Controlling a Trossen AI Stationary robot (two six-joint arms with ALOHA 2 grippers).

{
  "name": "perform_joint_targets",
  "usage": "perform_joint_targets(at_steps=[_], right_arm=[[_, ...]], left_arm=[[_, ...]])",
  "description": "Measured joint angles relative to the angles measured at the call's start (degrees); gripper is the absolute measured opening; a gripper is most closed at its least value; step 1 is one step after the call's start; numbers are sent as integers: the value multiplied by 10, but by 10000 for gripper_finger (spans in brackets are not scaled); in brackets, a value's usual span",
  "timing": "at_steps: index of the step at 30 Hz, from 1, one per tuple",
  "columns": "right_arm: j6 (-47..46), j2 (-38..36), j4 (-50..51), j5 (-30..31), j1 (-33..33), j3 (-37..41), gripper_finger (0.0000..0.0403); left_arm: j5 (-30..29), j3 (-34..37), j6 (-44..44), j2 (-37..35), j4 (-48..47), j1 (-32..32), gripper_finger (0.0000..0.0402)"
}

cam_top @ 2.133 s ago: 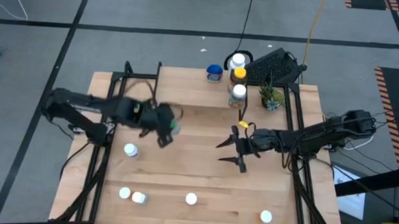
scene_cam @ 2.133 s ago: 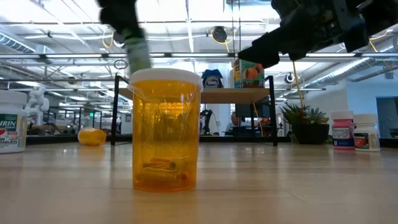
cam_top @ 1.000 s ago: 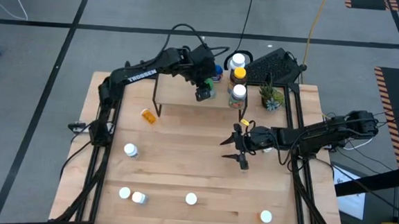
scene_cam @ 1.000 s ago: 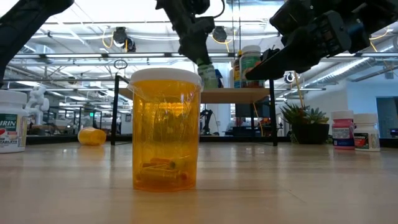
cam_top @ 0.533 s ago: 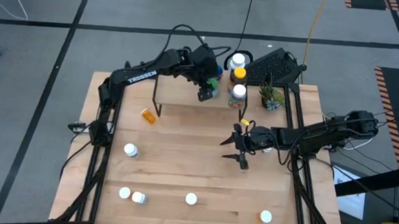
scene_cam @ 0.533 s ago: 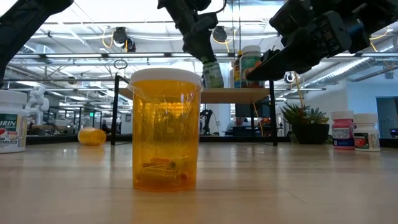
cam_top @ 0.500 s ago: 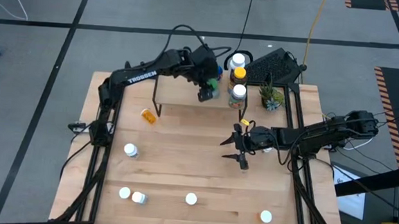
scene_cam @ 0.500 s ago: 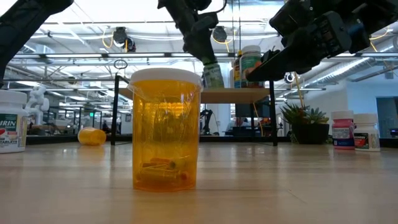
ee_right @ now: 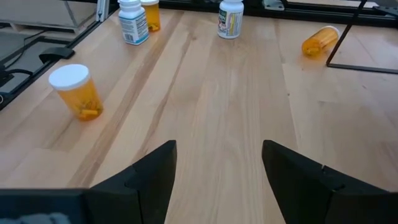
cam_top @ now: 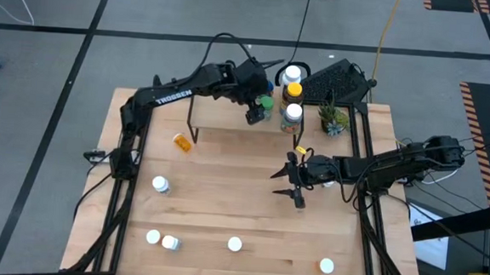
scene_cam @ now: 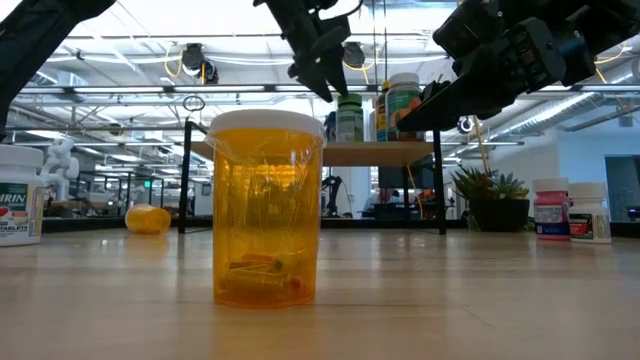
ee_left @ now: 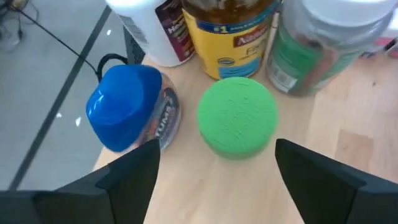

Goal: Pick and place medicine bottles onto shelf by color
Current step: Put the light green pill bottle on the shelf

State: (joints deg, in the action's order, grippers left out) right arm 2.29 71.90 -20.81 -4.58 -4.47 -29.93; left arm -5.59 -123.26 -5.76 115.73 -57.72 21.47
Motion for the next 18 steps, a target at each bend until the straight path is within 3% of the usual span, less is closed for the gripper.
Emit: perform_joint_targets(at_steps=[5, 13, 18], right_arm=[[-1, 0, 2, 0, 0, 0, 233], [-3, 0, 2, 0, 0, 0, 233], [-8, 0, 0, 0, 0, 0, 233]], left_arm=[[-36, 0, 57, -8, 16, -30, 324], [-232, 0, 143, -1, 74, -88, 324], [-240, 11, 197, -2, 122, -94, 324]])
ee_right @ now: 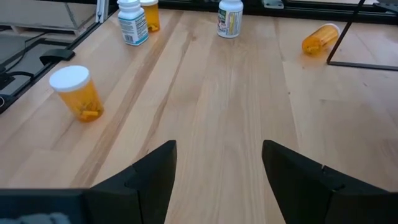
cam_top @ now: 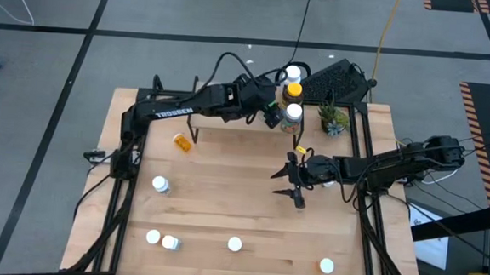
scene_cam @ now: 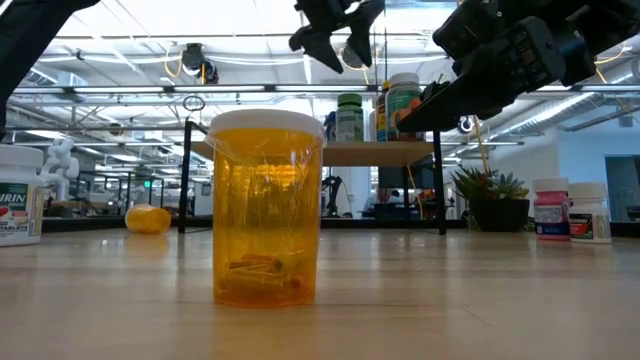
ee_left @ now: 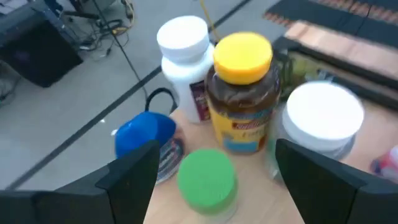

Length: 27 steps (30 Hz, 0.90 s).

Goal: Pick and place medicine bottles onto shelf by color
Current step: Put the light green pill bottle on the shelf

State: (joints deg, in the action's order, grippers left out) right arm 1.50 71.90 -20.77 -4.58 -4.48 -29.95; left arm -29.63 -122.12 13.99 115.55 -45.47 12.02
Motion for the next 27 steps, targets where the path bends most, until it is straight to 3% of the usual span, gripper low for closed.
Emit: perform_joint_targets(at_steps=[3, 10, 18, 27], right_arm=[[-2, 0, -7, 0, 0, 0, 233], [-14, 0, -8, 0, 0, 0, 233], [-24, 0, -20, 0, -5, 3, 233], [-53, 0, -56, 0, -5, 11, 233]], left_arm=[[-9, 24, 8, 0, 16, -2, 324], [-109, 88, 54, 0, 62, -17, 324], [-154, 138, 106, 1, 62, -54, 324], [-149, 149, 109, -3, 58, -60, 324]])
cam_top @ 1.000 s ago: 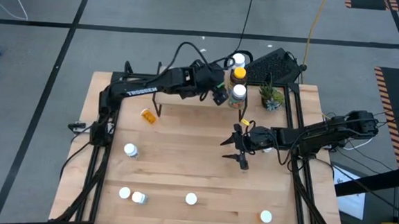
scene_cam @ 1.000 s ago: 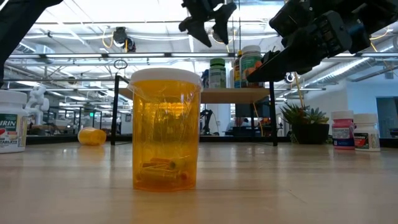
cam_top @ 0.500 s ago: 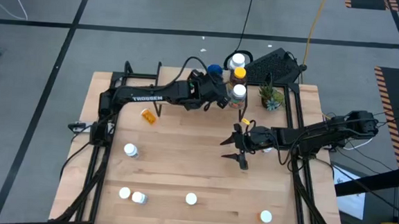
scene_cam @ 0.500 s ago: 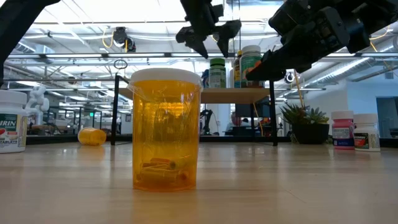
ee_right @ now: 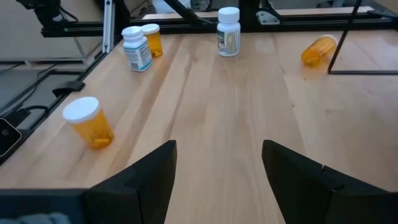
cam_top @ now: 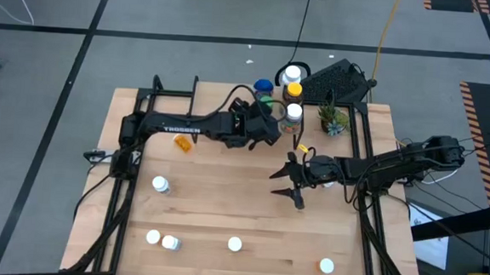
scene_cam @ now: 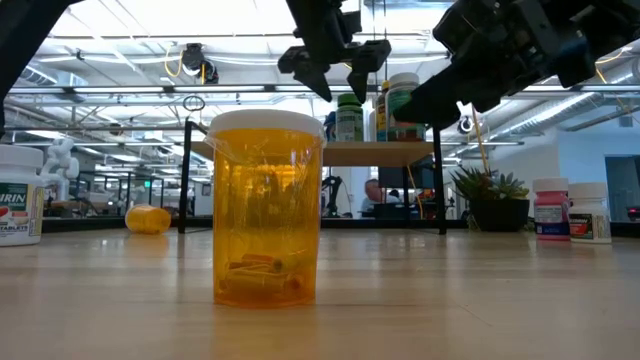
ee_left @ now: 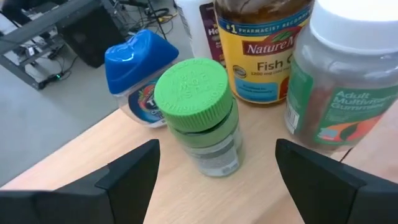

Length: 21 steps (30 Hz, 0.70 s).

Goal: Pick and place medicine bottles onto shelf by color
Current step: Put the light green pill bottle on the shelf

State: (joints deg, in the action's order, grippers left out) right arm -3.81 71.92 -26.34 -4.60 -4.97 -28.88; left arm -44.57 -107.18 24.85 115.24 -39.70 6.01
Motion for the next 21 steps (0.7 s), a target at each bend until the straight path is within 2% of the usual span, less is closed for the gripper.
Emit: perform_joint_targets(at_steps=[8, 17, 21], right_arm=[[1, 0, -14, 0, 0, 0, 233], [4, 0, -13, 0, 0, 0, 233], [-19, 0, -13, 1, 1, 0, 233]], left_arm=[[69, 0, -33, 0, 53, 19, 324], [65, 0, -40, 0, 122, 26, 324], [60, 0, -16, -2, 144, 36, 324]])
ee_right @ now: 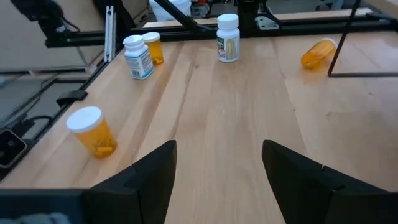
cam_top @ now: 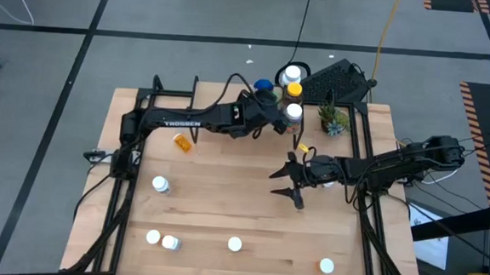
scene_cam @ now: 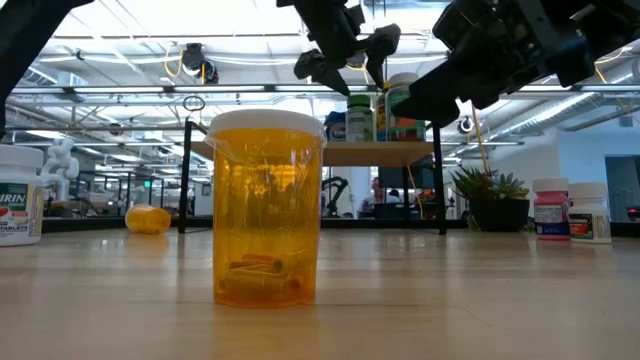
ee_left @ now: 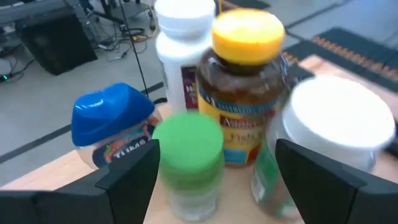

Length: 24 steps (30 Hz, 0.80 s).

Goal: Pick and place medicine bottles onto shelf by color
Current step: Put the light green pill bottle on the shelf

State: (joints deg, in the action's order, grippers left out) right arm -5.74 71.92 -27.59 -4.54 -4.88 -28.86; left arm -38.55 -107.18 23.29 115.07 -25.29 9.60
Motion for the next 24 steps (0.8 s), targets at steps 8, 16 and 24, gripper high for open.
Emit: perform_joint_targets(at_steps=[8, 16, 24], right_arm=[[-16, 0, 0, 2, 6, 0, 233], [-15, 0, 0, 2, 7, 0, 233], [-13, 0, 0, 2, 7, 0, 233]], left_arm=[[-1, 0, 10, -8, -7, 31, 324], [39, 0, -7, -8, -6, 34, 324], [35, 16, -7, -8, -3, 27, 323]])
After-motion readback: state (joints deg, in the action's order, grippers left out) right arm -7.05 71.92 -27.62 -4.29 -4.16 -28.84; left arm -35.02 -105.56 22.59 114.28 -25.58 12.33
